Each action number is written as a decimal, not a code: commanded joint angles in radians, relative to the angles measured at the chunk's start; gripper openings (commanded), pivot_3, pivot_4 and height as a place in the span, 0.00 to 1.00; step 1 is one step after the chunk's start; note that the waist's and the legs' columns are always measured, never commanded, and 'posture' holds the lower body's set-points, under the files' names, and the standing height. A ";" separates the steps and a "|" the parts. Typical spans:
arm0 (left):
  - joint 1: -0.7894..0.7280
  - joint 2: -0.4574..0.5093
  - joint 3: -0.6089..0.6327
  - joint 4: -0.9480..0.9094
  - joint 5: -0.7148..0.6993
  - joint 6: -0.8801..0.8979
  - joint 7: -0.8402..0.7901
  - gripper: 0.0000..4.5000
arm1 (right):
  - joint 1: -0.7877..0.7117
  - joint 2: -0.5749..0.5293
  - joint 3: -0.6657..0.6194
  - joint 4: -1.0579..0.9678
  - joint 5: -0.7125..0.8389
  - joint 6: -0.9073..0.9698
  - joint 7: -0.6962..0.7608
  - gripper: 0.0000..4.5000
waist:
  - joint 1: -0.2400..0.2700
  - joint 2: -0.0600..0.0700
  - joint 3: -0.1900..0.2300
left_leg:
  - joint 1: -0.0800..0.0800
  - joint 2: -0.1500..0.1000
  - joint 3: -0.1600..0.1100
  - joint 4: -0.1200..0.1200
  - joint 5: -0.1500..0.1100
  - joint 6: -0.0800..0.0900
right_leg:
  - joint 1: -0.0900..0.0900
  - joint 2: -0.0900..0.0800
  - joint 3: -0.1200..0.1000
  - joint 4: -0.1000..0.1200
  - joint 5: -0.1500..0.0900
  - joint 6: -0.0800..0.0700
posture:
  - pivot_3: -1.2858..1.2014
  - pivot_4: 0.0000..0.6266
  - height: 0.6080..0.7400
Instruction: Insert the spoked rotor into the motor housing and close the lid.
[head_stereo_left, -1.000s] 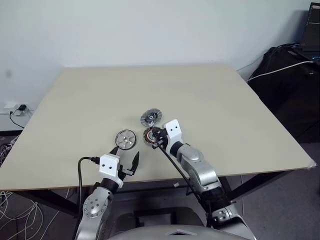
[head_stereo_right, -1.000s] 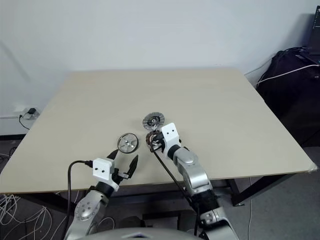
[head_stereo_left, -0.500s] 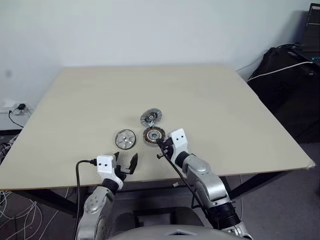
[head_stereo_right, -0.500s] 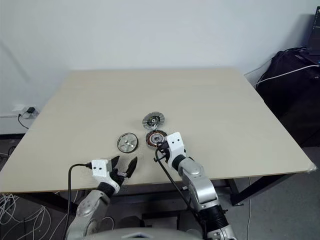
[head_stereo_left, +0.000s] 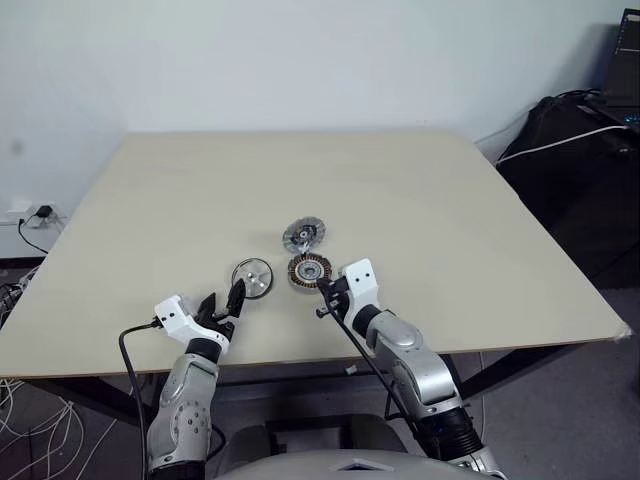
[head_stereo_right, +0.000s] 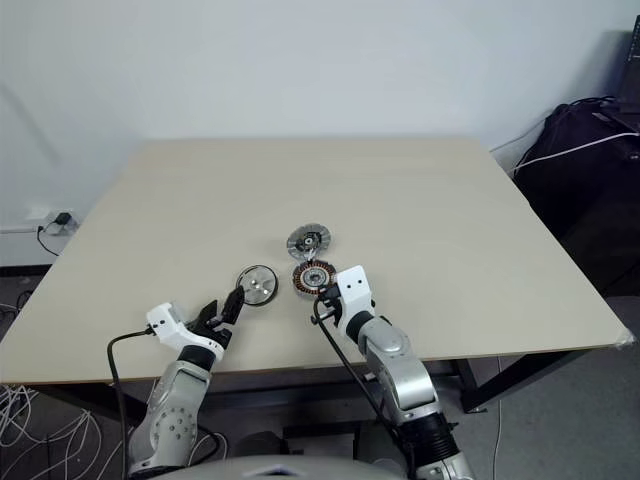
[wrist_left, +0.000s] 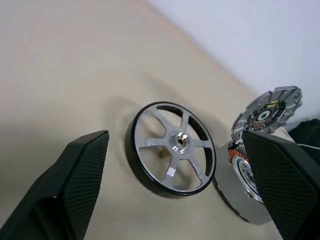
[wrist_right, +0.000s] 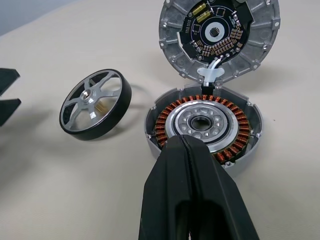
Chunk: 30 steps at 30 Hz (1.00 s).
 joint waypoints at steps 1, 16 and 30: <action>-0.037 -0.036 0.023 0.006 -0.057 0.038 0.026 1.00 | -0.004 0.005 0.000 -0.057 0.009 0.000 -0.007 0.01 | 0.000 0.000 0.000 | 0.000 0.000 0.000 0.000 0.000 0.000 | 0.000 0.000 0.000 0.000 0.000 0.000 | 0.52 0.00 1.00; -0.114 -0.025 0.042 0.029 -0.095 0.165 0.114 1.00 | 0.000 0.012 0.000 -0.057 0.012 -0.006 -0.020 0.01 | 0.002 -0.001 0.000 | 0.000 0.000 0.000 0.000 0.001 -0.001 | 0.000 0.000 0.000 0.000 0.000 0.000 | 0.52 0.00 1.00; -0.124 -0.025 0.052 0.039 -0.141 0.266 0.124 1.00 | 0.027 -0.005 -0.002 -0.104 0.031 0.012 -0.006 0.01 | 0.010 -0.002 -0.001 | 0.001 -0.001 -0.001 0.000 0.002 -0.003 | 0.001 0.000 0.000 0.000 0.000 0.000 | 0.52 0.00 1.00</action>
